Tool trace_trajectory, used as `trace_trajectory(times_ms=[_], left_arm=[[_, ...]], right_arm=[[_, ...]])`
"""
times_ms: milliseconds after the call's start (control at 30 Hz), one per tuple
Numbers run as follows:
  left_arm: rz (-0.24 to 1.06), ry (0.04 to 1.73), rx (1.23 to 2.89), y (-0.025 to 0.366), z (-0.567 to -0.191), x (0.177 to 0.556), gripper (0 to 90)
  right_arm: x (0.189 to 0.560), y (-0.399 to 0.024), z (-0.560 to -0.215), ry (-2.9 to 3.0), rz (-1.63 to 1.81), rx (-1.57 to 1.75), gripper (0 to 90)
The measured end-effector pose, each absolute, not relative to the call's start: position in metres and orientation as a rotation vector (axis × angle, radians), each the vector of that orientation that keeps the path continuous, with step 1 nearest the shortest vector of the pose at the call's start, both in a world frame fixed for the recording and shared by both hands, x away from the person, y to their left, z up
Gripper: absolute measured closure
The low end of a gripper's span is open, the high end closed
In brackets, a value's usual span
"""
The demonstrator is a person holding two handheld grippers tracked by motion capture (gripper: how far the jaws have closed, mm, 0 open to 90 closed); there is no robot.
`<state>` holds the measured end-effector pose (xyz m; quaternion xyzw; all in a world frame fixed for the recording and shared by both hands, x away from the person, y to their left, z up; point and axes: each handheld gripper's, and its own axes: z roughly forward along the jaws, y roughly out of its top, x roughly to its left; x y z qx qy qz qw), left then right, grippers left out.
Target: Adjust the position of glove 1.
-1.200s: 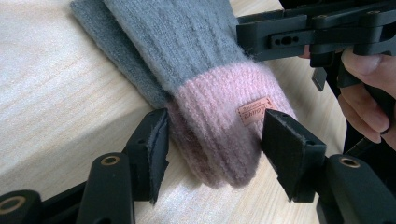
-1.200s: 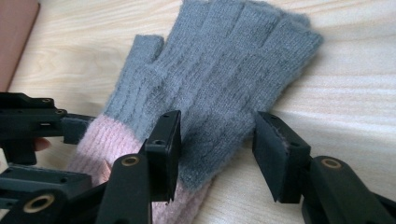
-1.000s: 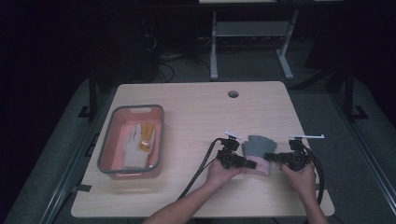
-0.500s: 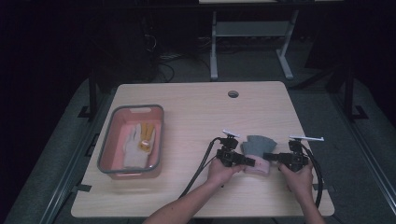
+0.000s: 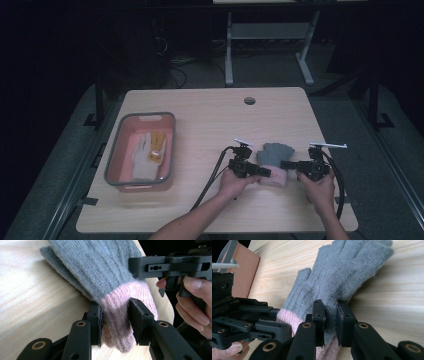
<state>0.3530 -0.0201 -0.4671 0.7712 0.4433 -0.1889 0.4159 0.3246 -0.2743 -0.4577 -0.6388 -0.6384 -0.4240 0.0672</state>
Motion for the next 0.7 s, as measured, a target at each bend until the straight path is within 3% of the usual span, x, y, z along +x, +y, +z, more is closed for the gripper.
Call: trace_trajectory(times_ms=[700], left_arm=[[-0.428, 1.11, 1.9, 0.014, -0.444, 0.351, 64.8]], right_arm=[[0.333, -0.248, -0.437, -1.912, -1.32, -1.845, 78.8]])
